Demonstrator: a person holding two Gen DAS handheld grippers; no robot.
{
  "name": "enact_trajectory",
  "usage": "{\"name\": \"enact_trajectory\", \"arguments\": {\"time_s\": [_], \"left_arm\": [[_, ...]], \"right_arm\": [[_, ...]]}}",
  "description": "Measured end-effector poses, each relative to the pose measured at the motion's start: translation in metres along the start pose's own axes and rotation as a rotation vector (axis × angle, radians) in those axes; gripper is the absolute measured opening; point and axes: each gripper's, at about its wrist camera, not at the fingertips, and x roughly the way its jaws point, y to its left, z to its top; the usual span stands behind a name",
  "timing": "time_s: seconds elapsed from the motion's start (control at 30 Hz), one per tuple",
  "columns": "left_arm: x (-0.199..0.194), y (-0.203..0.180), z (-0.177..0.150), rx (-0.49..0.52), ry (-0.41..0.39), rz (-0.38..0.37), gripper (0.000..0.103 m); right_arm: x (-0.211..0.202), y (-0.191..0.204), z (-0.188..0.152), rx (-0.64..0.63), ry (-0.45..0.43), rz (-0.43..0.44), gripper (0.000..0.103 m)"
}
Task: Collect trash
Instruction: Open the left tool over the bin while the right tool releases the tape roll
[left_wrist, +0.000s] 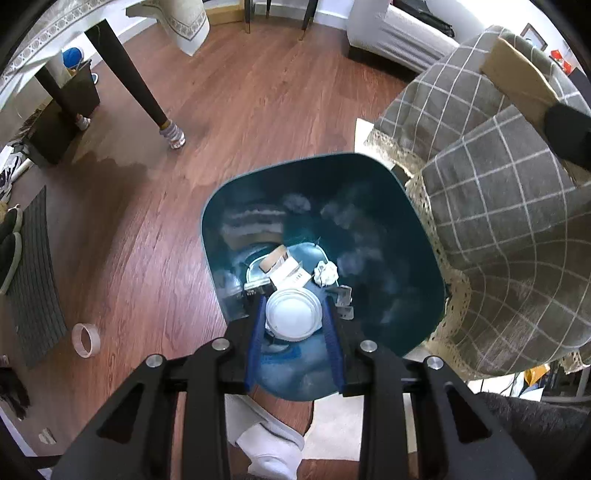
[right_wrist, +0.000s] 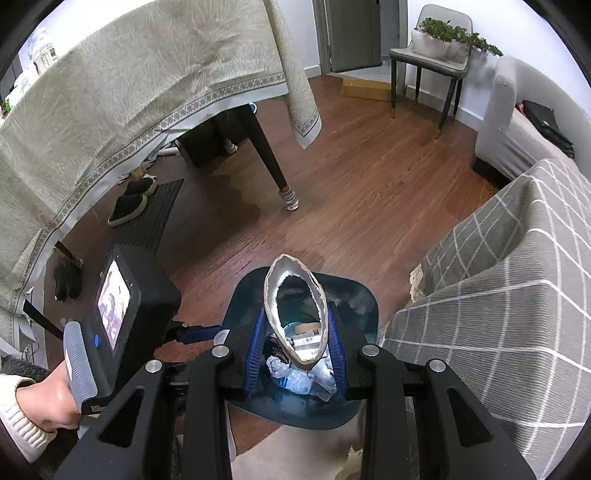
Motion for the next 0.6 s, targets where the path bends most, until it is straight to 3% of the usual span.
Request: {"name": "enact_trajectory", "arguments": {"time_s": [0.13,0.4,0.6], "left_arm": [[-0.002,0.003,-0.003,0.005,-0.006,-0.004,0.047],[-0.015,0.012,-0.002,-0.008,-0.039,-0.001,0.048],[-0.041,0.020,0.003,-0.032,-0.111,-0.006,0.047]], "right_arm": [[0.009,0.002,0.001,0.000,0.019,-0.003,0.032],[0.024,0.002,0.000,0.002,0.051,-0.010,0.032],[0.038,0.001,-0.002,0.006,0.086,-0.022,0.032]]}}
